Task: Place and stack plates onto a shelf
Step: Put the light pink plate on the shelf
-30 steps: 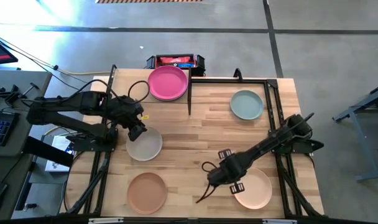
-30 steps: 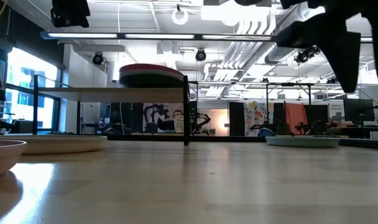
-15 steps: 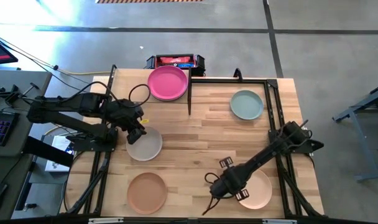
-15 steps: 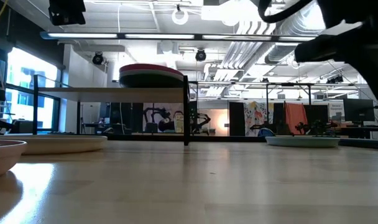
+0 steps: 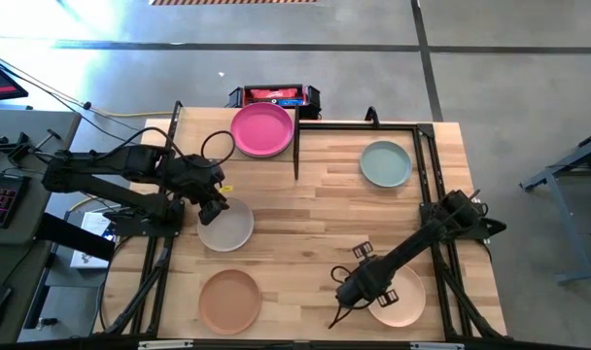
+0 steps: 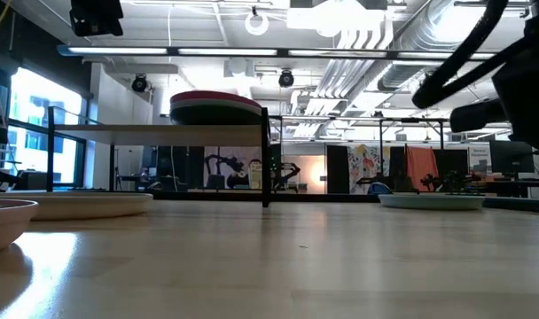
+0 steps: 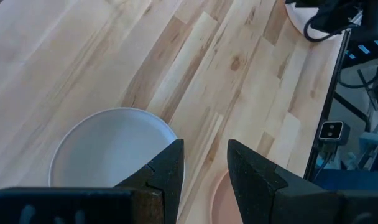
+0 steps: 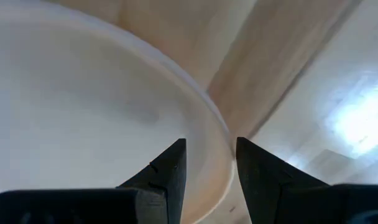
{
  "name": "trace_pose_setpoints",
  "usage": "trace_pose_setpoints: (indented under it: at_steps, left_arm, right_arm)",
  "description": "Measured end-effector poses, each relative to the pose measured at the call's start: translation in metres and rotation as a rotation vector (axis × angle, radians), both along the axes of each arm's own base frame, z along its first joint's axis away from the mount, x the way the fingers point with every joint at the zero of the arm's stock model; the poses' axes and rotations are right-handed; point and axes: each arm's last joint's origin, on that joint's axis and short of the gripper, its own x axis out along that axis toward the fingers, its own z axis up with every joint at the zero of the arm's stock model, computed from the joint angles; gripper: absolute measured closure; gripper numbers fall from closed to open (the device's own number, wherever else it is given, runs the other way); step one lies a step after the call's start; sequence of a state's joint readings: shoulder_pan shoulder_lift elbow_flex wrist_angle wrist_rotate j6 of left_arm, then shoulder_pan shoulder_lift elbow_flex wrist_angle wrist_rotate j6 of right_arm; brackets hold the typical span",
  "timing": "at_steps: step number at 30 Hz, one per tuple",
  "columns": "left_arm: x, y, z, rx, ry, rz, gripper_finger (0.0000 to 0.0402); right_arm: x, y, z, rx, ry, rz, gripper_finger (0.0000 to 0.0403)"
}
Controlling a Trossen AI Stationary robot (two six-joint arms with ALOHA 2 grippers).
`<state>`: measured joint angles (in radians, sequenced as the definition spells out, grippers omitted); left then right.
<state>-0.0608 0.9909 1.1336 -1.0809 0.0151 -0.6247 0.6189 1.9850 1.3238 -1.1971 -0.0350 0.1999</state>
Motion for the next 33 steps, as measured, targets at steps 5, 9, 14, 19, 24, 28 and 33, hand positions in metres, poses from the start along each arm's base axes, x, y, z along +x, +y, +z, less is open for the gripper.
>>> trace_pose_setpoints:
  at_steps: [5, 9, 14, 19, 24, 28, 33]
  left_arm:
    - [0.0, 0.0, 0.0, 0.001, 0.0, 0.001, 0.0289]
    - [0.0, 0.0, 0.0, 0.001, 0.0, 0.001, 0.0289]
    - [0.0, 0.0, 0.0, 0.001, 0.0, 0.001, 0.0289]
    - [0.0, 0.0, 0.0, 0.001, 0.0, 0.001, 0.0289]
    - [0.0, 0.0, 0.0, 0.013, -0.001, -0.015, 0.0289]
    - [0.0, 0.0, 0.0, 0.022, -0.002, -0.027, 0.0289]
    - [0.0, 0.0, 0.0, 0.024, -0.002, -0.03, 0.0289]
  right_arm:
    - [0.003, 0.0, -0.001, -0.02, -0.044, 0.011, 0.0284]
    - [0.007, 0.003, -0.002, 0.011, -0.087, 0.008, 0.0284]
    - [0.009, 0.004, -0.002, 0.032, -0.101, 0.008, 0.0286]
    - [0.008, 0.005, -0.002, 0.052, -0.083, 0.002, 0.0326]
    - [0.008, 0.004, -0.002, 0.072, -0.066, -0.011, 0.0394]
    - [0.01, 0.0, -0.002, 0.067, -0.064, -0.051, 0.0394]
    - [0.013, -0.009, -0.001, 0.043, -0.041, -0.095, 0.0401]
